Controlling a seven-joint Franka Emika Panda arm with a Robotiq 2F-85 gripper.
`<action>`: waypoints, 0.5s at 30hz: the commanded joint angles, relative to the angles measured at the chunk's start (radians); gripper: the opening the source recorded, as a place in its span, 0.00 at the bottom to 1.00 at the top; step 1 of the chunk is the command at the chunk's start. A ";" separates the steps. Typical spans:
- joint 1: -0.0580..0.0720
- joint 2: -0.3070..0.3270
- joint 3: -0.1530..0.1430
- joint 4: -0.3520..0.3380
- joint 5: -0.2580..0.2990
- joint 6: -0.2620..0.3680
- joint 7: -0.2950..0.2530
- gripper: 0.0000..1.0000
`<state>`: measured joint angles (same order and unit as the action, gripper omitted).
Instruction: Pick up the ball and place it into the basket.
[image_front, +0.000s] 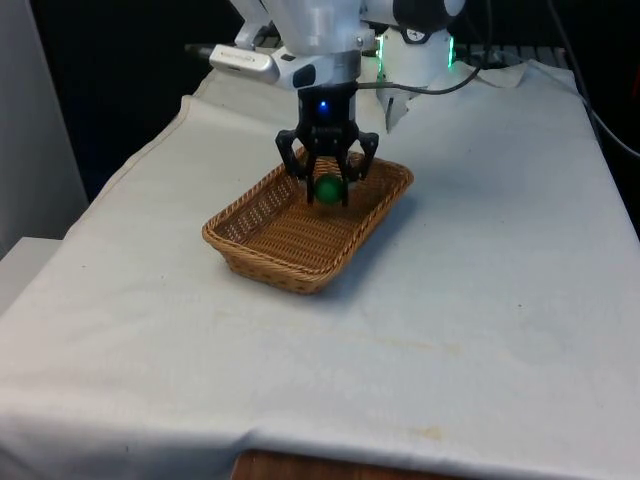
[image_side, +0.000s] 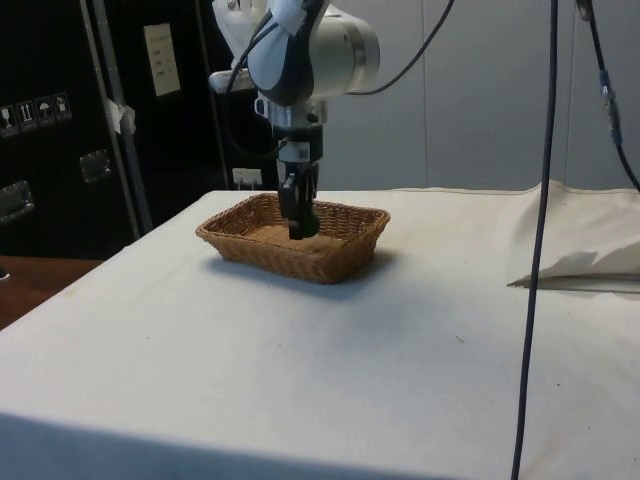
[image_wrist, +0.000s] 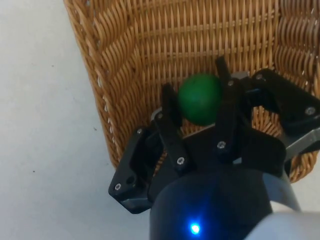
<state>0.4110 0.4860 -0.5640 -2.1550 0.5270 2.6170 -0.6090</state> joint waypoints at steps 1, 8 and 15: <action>-0.010 0.004 0.015 0.001 0.018 0.011 -0.014 0.00; -0.008 0.029 0.015 0.008 0.022 0.009 -0.013 0.00; -0.002 0.030 0.006 0.008 0.012 0.002 -0.004 0.06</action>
<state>0.4110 0.5200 -0.5610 -2.1460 0.5350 2.6170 -0.6100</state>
